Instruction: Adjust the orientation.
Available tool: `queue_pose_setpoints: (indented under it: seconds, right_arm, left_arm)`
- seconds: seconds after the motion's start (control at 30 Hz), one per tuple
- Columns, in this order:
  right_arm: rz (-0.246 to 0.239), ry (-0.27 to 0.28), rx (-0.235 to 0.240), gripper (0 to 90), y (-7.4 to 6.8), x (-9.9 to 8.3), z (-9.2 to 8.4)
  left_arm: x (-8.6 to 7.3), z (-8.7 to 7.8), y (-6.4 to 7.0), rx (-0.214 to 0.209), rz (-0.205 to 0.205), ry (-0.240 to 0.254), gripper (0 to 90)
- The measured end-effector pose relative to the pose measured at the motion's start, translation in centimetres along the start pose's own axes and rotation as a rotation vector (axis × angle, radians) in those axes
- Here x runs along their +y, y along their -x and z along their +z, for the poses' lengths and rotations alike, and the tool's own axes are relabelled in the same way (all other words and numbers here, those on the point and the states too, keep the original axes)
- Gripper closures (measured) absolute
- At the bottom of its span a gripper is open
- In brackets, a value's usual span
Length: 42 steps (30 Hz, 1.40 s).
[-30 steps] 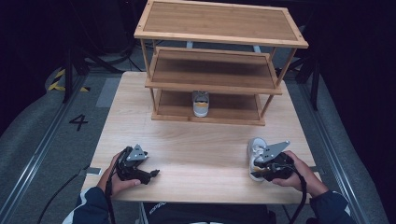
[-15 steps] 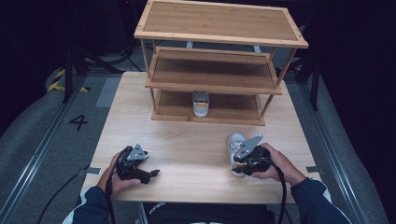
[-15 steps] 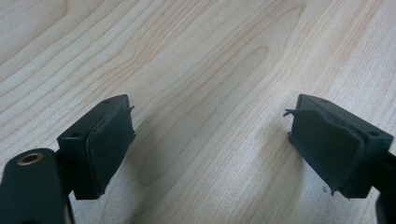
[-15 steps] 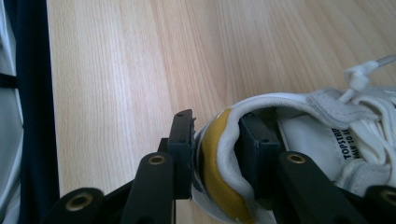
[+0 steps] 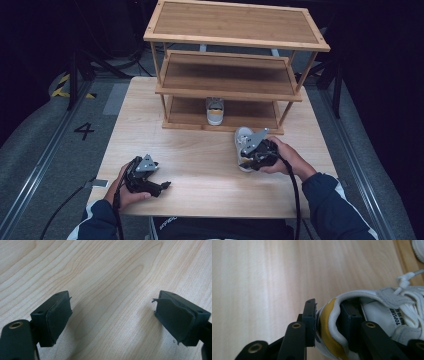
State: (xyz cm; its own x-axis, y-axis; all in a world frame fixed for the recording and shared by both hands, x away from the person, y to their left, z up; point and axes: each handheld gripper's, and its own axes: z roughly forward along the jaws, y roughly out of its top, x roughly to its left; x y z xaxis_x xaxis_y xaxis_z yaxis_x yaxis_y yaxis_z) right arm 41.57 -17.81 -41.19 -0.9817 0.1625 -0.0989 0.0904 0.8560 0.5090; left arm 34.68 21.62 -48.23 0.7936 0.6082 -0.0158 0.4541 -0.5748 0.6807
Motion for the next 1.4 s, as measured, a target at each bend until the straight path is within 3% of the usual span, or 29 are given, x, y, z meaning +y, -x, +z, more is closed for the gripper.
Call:
queue_pose_setpoints:
  seconds: [0.1,0.13,0.27,0.4,0.57,0.63,0.8,0.87,0.97,1.1,1.13,1.17,1.23,1.33,1.4]
  right_arm:
    - [-0.001,0.004,-0.006,69.2,2.3,1.0,0.7]
    - [-0.001,0.004,-0.006,69.2,2.3,1.0,0.7]
    - [-0.001,-0.004,-0.028,69.2,4.8,2.1,1.8]
    - [0.003,0.008,-0.019,69.2,5.9,2.5,2.3]
    - [0.047,-0.004,-0.03,69.4,7.4,2.8,3.7]
    - [0.059,0.03,-0.028,69.1,7.8,2.5,3.7]
    - [0.06,0.039,-0.048,66.4,7.6,2.2,3.6]
    - [0.082,0.07,-0.074,63.1,7.2,1.8,3.4]
    - [0.111,0.1,-0.116,49.5,6.9,1.4,3.1]
    - [0.147,0.148,-0.178,38.5,6.5,0.9,2.1]
    - [0.196,0.184,-0.167,36.8,6.4,0.5,1.6]
    - [0.196,0.184,-0.167,36.8,6.4,0.5,1.6]
    - [0.256,0.234,-0.173,34.3,6.3,-0.3,1.1]
    - [0.305,0.224,-0.218,30.3,5.6,-1.6,0.3]
    - [0.31,0.233,-0.22,30.3,5.4,-1.9,0.1]
  left_arm:
    - [0.0,0.0,0.0,-0.003,0.003,-0.004,13.4]
    - [0.0,0.0,0.0,-0.003,0.003,-0.004,13.4]
    - [0.0,0.0,-0.1,-0.003,0.005,-0.005,13.4]
    - [0.0,0.0,0.0,-0.004,0.002,-0.004,13.4]
    - [0.0,0.0,-0.1,-0.008,0.004,-0.004,13.5]
    - [0.0,0.0,-0.1,-0.006,0.003,-0.004,13.5]
    - [0.0,0.0,0.0,-0.002,0.0,-0.004,13.6]
    - [0.0,0.0,0.0,0.001,-0.003,-0.004,13.8]
    - [0.0,0.0,0.0,0.0,-0.006,-0.002,13.9]
    - [0.0,0.0,-0.1,0.005,-0.007,-0.002,14.5]
    - [0.0,0.0,-0.1,0.006,-0.008,-0.001,14.6]
    - [0.0,0.0,-0.1,0.007,-0.008,-0.001,14.6]
    - [0.0,0.0,-0.1,0.01,-0.01,0.001,14.5]
    - [0.0,0.0,-0.1,0.016,-0.012,-0.001,14.4]
    - [0.0,0.0,-0.1,0.02,-0.016,-0.002,14.3]
